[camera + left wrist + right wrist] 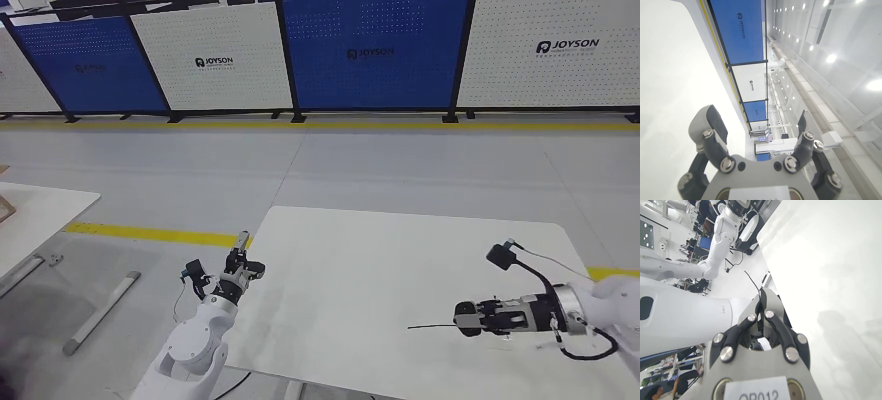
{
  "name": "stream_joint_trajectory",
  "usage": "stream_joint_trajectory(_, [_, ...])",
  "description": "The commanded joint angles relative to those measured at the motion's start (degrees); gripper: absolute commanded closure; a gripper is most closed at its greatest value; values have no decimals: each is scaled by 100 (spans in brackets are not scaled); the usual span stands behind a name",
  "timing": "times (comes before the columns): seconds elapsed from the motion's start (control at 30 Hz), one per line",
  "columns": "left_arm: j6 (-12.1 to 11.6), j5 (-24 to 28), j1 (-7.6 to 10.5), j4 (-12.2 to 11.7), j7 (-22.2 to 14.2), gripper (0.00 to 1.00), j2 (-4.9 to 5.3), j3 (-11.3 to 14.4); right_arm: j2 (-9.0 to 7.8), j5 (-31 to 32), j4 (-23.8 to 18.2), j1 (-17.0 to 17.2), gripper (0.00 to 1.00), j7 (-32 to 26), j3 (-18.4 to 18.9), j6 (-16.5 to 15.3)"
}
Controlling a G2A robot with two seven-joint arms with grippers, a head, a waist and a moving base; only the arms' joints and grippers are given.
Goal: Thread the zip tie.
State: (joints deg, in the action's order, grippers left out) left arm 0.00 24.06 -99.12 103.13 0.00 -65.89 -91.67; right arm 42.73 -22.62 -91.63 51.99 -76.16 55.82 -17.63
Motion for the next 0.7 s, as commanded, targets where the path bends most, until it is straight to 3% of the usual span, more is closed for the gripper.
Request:
stream_joint_trajectory(0.0, [0,0,0,0,0,0,0,0,17,-81,-92,-29,100,253,46,151])
stream_joint_trajectory(0.13, [0,0,0,0,0,0,0,0,59,-168,-273,-142,100,540,126,234])
stream_joint_trajectory(0.3, [0,0,0,0,0,0,0,0,186,362,-283,-418,100,1236,-104,933])
stream_joint_trajectory(0.43, [0,0,0,0,0,0,0,0,353,570,59,-767,100,1440,-468,1400])
stream_joint_trajectory(0.5, [0,0,0,0,0,0,0,0,416,549,252,-915,100,1353,-582,1429])
stream_joint_trajectory(0.67, [0,0,0,0,0,0,0,0,416,549,252,-915,100,1353,-582,1429])
